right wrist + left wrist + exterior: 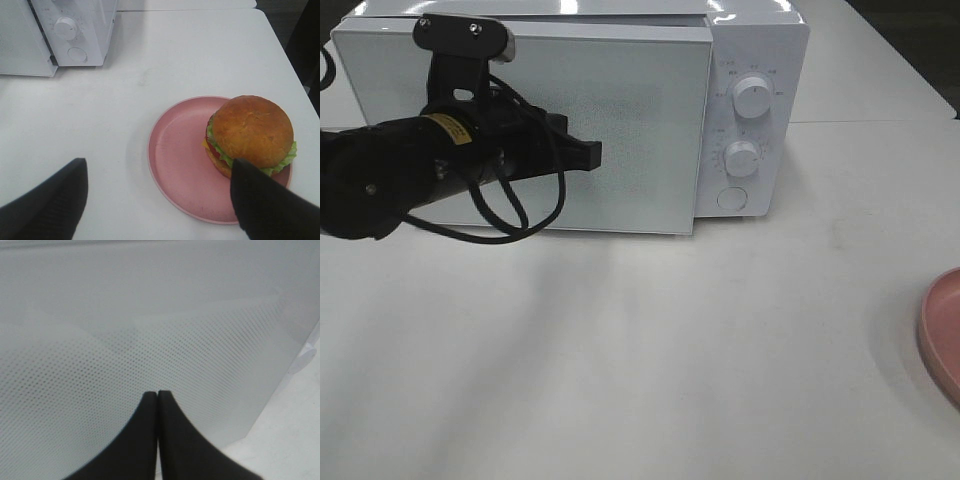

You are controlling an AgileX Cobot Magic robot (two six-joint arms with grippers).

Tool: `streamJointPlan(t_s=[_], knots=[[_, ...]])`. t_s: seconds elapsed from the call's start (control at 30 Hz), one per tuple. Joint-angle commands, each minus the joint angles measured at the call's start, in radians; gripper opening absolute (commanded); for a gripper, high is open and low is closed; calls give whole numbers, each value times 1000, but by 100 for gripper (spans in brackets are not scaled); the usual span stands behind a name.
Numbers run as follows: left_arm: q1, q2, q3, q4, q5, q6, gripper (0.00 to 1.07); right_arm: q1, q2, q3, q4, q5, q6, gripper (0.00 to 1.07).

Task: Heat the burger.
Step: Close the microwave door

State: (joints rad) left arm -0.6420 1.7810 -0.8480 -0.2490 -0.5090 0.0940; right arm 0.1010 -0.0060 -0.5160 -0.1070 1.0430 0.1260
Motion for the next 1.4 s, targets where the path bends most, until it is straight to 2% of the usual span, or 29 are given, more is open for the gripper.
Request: streamJointPlan(t_s=[0.03, 0.27, 0.67, 0.8, 1.33, 1.4], knots=[[-6, 17, -39, -7, 22, -9, 0, -7, -26, 3, -2, -6, -13, 75], [-6, 79, -159, -9, 72, -9, 0, -7, -26, 3, -1, -6, -13, 75], [-6, 155, -293, -33, 119, -9, 0, -7, -26, 3, -1, -6, -13, 75], [-6, 201, -369, -37, 126, -9, 0, -7, -26, 3, -1, -6, -13, 75], [-3, 236, -429, -52, 149, -9, 0, -7, -26, 3, -1, -6, -13, 75], [-6, 223, -429, -33, 256, 1, 0, -7, -26, 3, -1, -6, -13, 75]])
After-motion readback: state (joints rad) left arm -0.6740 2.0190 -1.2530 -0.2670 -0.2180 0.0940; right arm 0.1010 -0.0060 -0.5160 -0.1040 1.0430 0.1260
